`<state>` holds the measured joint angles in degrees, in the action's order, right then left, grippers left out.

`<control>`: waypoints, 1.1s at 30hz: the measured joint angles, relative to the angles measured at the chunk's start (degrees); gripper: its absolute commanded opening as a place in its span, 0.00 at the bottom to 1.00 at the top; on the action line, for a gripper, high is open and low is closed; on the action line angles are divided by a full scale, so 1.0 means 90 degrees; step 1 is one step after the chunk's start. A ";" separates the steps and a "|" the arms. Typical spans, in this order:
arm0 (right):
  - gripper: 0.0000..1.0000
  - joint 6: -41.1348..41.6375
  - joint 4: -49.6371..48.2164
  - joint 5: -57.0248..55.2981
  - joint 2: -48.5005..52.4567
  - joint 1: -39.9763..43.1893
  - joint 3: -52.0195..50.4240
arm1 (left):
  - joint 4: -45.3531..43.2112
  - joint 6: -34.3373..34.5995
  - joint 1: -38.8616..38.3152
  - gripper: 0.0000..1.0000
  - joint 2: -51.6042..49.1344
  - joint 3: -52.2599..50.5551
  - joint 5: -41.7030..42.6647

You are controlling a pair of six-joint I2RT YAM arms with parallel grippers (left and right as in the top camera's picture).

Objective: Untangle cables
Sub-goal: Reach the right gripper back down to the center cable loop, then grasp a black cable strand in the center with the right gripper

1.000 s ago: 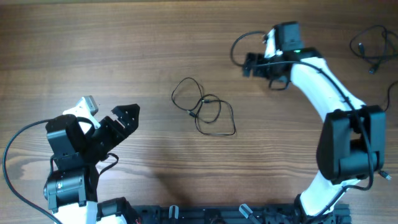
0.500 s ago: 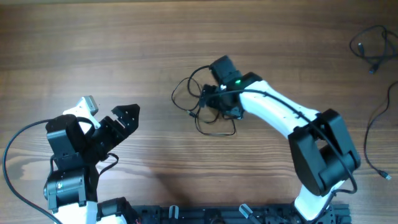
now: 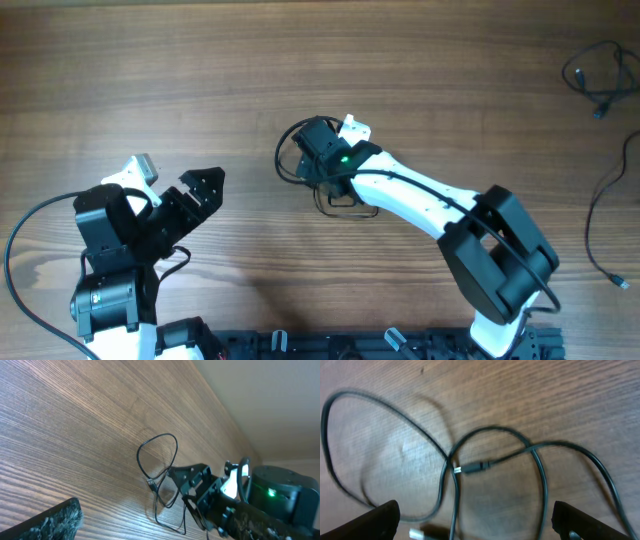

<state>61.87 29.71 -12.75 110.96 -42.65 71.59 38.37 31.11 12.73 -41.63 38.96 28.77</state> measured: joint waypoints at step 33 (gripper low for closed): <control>0.04 0.0568 0.0763 0.0478 0.0648 -0.0066 0.0488 | 0.0002 0.0000 -0.0542 1.00 0.0000 0.0000 0.0000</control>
<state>66.98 36.58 -8.45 116.79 -43.24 75.99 38.39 31.11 7.86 -41.63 38.96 28.77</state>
